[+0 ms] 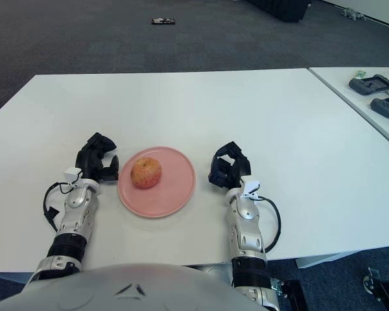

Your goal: Put the apple into the plate.

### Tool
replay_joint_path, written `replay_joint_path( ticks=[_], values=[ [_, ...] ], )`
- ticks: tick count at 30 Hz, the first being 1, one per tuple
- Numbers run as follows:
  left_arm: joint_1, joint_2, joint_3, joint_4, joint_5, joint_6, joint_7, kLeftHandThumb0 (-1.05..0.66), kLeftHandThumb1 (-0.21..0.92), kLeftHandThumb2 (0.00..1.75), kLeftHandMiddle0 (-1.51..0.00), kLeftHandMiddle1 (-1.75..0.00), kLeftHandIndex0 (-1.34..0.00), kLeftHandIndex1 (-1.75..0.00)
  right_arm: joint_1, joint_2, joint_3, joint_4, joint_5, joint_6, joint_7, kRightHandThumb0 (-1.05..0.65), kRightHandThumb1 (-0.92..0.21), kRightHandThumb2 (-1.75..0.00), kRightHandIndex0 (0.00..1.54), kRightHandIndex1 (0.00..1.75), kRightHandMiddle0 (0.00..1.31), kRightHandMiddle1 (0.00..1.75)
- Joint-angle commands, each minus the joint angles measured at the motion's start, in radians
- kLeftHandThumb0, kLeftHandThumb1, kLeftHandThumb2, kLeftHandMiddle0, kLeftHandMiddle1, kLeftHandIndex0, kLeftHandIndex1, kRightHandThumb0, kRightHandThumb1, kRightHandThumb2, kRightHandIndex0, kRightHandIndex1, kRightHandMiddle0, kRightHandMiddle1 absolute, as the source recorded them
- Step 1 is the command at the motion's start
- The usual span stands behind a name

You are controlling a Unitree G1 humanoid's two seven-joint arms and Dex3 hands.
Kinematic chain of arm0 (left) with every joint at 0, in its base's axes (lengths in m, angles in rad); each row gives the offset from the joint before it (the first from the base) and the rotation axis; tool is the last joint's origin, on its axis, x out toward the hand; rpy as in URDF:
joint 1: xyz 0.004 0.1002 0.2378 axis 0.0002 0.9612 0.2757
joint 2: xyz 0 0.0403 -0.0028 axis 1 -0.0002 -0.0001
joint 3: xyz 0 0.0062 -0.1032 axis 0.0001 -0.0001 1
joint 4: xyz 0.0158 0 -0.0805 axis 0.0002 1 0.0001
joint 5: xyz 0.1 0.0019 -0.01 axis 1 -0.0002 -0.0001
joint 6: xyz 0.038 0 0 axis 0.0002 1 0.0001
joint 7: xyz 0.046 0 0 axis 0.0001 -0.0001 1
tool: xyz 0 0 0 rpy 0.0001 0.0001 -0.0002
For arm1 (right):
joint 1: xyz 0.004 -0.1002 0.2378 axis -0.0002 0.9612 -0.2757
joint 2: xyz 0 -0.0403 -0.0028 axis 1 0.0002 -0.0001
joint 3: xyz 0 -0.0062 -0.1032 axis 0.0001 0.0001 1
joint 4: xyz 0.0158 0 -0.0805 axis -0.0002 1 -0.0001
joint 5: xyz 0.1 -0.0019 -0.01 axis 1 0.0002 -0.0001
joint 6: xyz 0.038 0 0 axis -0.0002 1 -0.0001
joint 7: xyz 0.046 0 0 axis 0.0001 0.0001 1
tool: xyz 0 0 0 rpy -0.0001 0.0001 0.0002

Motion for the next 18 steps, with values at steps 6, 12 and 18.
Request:
replay_joint_path(
  ticks=[6,12,18],
  values=[
    [0.069,0.009,-0.021,0.001,0.040,0.097,0.019,-0.01,-0.03,1.73,-0.91,-1.75,-0.62,-1.75,0.016,0.001,-0.018,0.053,0.012,0.002,-0.011,-0.49,-0.30,-1.34,1.16,1.75,0.62,1.75],
    [0.080,0.008,-0.023,-0.006,0.053,0.084,0.030,-0.01,-0.04,1.74,-0.92,-1.75,-0.62,-1.75,0.019,0.003,-0.019,0.055,0.010,0.014,-0.015,-0.49,-0.30,-1.35,1.15,1.75,0.63,1.75],
    [0.087,0.003,-0.017,0.003,0.053,0.060,0.033,-0.01,-0.05,1.75,-0.92,-1.75,-0.63,-1.74,0.023,0.004,-0.016,0.051,0.006,0.028,-0.018,-0.49,-0.30,-1.35,1.14,1.75,0.63,1.75]
  ],
)
